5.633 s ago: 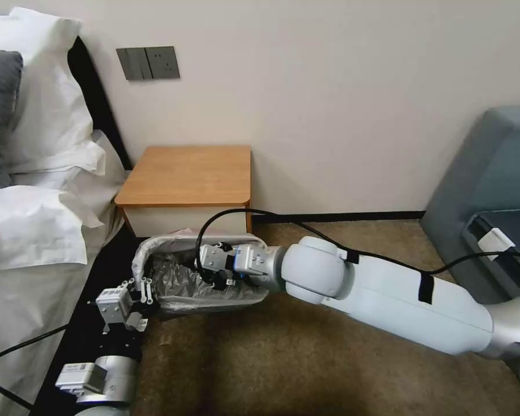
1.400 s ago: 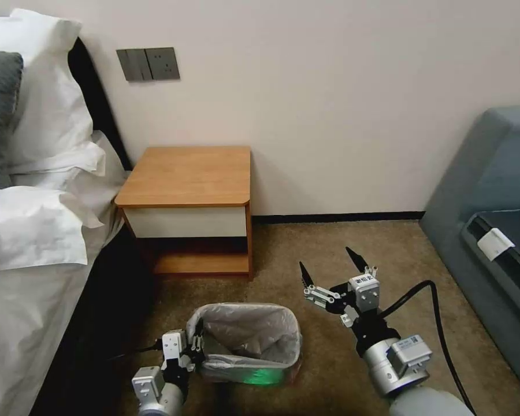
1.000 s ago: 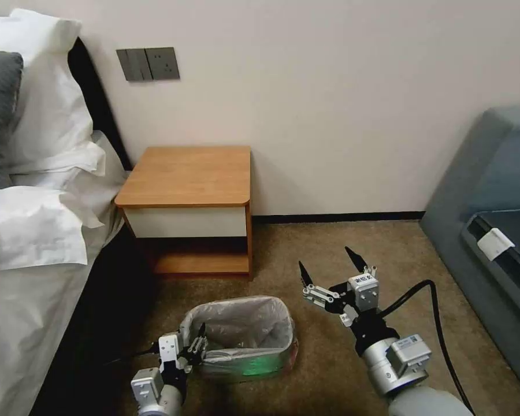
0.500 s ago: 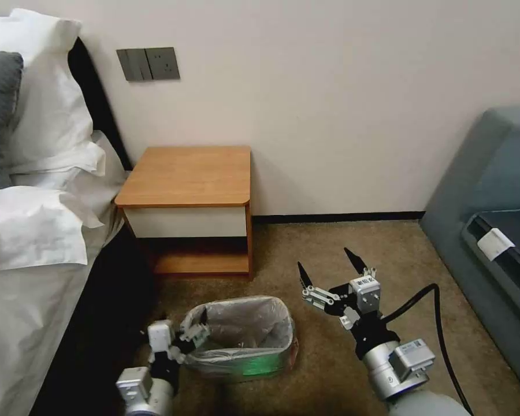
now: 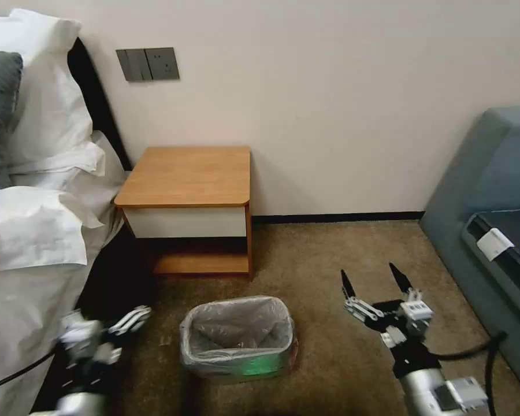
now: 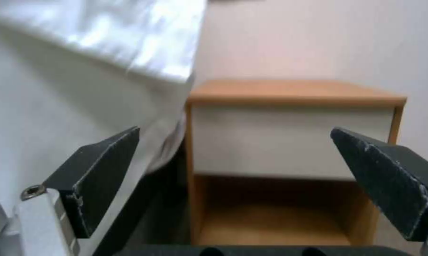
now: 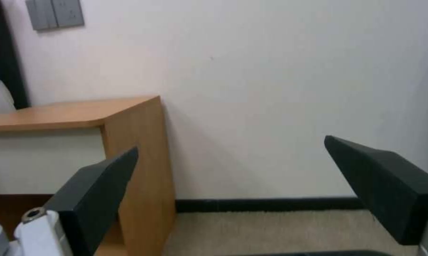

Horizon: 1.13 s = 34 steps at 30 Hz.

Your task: Pick up the garbage bag from the table and place it over the trash can.

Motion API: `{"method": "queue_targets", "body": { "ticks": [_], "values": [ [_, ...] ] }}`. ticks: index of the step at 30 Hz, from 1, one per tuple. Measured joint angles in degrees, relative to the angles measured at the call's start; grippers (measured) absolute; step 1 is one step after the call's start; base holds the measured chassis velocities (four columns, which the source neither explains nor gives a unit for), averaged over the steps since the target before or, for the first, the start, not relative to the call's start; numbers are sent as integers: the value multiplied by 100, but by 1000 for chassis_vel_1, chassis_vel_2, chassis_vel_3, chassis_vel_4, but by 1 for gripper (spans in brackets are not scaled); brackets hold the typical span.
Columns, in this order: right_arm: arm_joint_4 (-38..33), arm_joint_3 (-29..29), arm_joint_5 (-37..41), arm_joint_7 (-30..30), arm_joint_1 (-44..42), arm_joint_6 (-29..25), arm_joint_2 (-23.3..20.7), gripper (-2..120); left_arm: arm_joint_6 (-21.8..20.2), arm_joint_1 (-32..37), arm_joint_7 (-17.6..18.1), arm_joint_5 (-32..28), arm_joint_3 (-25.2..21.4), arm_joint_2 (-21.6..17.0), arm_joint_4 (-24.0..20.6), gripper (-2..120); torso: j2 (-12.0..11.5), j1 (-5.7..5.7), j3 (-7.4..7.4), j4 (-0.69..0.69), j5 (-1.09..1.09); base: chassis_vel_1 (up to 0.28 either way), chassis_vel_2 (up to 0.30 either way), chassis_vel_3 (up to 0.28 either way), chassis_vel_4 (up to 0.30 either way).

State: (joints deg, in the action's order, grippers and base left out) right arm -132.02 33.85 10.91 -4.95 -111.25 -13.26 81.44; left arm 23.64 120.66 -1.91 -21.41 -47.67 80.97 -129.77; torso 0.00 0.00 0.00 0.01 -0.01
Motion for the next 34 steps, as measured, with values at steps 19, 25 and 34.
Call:
{"method": "queue_targets", "body": {
  "ticks": [19, 25, 34],
  "values": [
    [78, -269, -124, 8, -60, -161, 144, 100, -141, 293, 103, 166, 287, 169, -305, 100, 0, 0, 0, -1, 1, 0, 0, 0, 0],
    [78, -273, -128, 13, -55, -150, 139, 100, -149, 286, 108, 169, 292, 165, -302, 100, 0, 0, 0, -1, 1, 0, 0, 0, 0],
    [77, -277, -129, 19, -52, -142, 136, 100, -154, 281, 112, 172, 295, 162, -295, 100, 0, 0, 0, -1, 1, 0, 0, 0, 0]
  ]
}}
